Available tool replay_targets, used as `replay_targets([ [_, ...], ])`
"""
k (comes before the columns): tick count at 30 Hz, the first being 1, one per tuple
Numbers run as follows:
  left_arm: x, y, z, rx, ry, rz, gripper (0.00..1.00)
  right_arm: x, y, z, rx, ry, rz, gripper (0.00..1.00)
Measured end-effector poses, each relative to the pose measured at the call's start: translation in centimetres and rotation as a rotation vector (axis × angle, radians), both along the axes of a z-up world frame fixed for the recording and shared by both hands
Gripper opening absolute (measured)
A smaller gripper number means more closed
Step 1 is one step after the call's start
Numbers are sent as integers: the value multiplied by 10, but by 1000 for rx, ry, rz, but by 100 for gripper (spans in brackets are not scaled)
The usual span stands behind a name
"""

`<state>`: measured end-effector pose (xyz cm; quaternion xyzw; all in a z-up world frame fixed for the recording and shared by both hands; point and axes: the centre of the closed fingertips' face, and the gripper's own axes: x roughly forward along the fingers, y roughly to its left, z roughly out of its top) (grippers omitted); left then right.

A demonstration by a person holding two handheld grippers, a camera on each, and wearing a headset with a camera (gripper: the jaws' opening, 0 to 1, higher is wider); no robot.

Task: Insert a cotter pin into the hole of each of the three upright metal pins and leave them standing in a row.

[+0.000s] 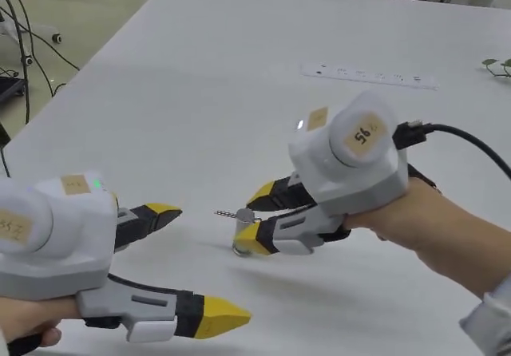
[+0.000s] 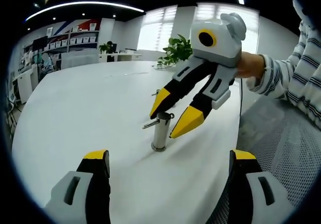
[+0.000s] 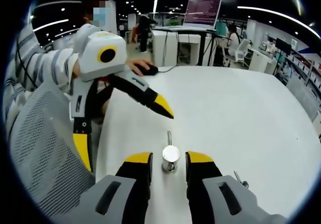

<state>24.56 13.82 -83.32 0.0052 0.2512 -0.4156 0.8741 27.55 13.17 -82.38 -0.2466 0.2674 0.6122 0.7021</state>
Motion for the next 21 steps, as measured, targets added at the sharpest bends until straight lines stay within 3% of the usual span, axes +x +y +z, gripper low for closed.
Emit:
replay_targets([
  [6, 1, 3, -5, 12, 24, 15, 99, 2, 3, -2, 9, 5, 3, 26],
  [11, 1, 3, -4, 12, 33, 22, 99, 5, 1, -5, 12, 28, -5, 18],
  [21, -3, -3, -4, 17, 45, 29, 99, 3, 3, -7, 36, 55, 6, 16],
])
